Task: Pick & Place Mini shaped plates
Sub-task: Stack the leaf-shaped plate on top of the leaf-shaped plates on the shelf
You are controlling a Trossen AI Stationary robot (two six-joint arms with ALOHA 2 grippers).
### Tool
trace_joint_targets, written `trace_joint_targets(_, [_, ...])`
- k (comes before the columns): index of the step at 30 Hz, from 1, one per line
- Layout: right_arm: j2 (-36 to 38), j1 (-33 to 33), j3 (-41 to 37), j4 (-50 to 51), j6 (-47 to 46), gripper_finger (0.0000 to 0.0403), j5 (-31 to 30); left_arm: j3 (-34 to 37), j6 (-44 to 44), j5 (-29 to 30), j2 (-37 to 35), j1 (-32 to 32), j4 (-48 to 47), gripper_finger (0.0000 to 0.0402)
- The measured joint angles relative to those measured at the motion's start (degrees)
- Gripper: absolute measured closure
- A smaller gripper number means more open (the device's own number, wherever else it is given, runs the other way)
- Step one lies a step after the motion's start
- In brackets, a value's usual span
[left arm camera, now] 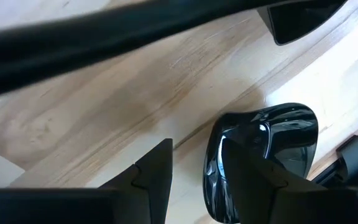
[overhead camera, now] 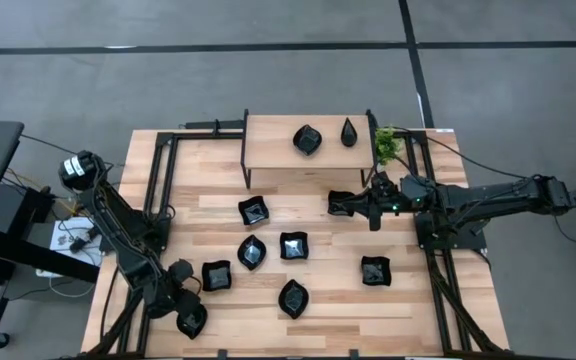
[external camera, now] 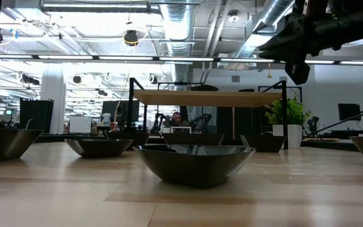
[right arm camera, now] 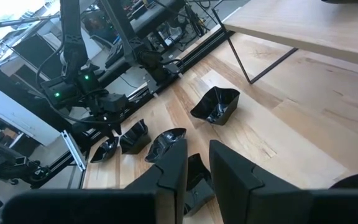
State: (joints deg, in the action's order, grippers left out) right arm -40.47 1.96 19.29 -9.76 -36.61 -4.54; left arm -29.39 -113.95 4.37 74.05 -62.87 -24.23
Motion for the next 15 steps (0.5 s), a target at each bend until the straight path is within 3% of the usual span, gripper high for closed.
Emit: trace_joint_targets(15, [0.0,0.0,0.0,0.0,-1.0,0.0339,0.0,0.1,1.0,-0.3,0.1,0.7,1.2,0.0345])
